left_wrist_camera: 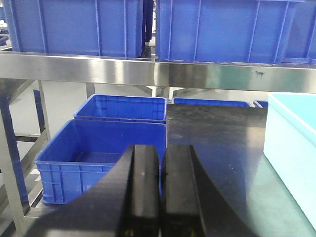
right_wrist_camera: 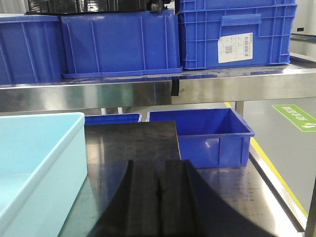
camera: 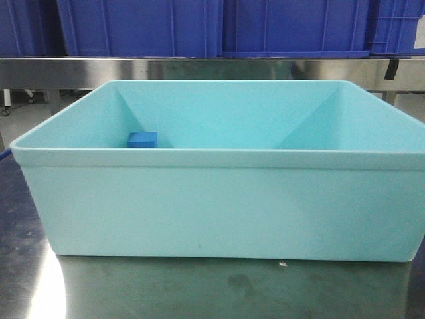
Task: Pick red cube and place on left shelf
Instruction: 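Lower the right gripper into the teal bin above the red cube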
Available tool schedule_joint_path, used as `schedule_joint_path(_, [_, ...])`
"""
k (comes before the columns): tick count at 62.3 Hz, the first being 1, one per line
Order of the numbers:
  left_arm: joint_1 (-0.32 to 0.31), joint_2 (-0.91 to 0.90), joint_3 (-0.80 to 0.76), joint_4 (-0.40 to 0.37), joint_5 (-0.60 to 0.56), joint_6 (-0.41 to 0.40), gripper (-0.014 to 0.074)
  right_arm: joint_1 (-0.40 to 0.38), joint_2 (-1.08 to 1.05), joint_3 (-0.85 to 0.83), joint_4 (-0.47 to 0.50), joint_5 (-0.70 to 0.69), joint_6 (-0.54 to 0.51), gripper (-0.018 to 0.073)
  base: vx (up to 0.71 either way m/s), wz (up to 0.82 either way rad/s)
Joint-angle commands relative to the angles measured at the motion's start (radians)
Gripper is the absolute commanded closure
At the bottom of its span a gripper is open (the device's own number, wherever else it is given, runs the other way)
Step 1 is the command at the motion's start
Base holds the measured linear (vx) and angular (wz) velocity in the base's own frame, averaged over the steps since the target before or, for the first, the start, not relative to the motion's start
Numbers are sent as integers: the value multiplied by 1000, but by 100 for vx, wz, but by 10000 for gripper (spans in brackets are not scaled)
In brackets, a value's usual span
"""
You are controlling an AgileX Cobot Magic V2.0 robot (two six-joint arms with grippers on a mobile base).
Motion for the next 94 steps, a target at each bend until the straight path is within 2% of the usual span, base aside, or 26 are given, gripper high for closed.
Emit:
schedule_joint_path(1, [-5, -14, 24, -5, -90, -7, 495, -5, -17, -25, 0, -95, -6, 503, 0, 0])
schedule_joint_path(49, [-5, -14, 24, -5, -90, -7, 495, -5, -17, -25, 0, -120, -6, 503, 0, 0])
schedule_joint_path(58, [-5, -14, 24, -5, -90, -7, 495, -5, -17, -29, 15, -218, -6, 503, 0, 0])
schedule_joint_path(63, [-5, -14, 24, -5, -90, -7, 495, -5, -17, -66, 40, -215, -6, 503, 0, 0])
schedule_joint_path(67, [-5, -14, 24, -5, -90, -7, 495, -5, -5, -130, 39, -146, -6, 503, 0, 0])
schedule_joint_path(74, [-5, -14, 24, -5, -90, -7, 495, -5, 61, -302, 35, 91, -6, 503, 0, 0])
schedule_joint_path(84, [-5, -14, 24, -5, -90, -7, 495, -5, 231, -580, 35, 348, -6, 503, 1, -9])
schedule_joint_path(89, [-5, -14, 24, -5, -90, -7, 495, 34, 326, -697, 36, 428, -13, 503, 0, -1])
schedule_joint_path(94, [-5, -14, 24, -5, -90, -7, 495, 104, 423, -806, 41, 483, -14, 501, 0, 0])
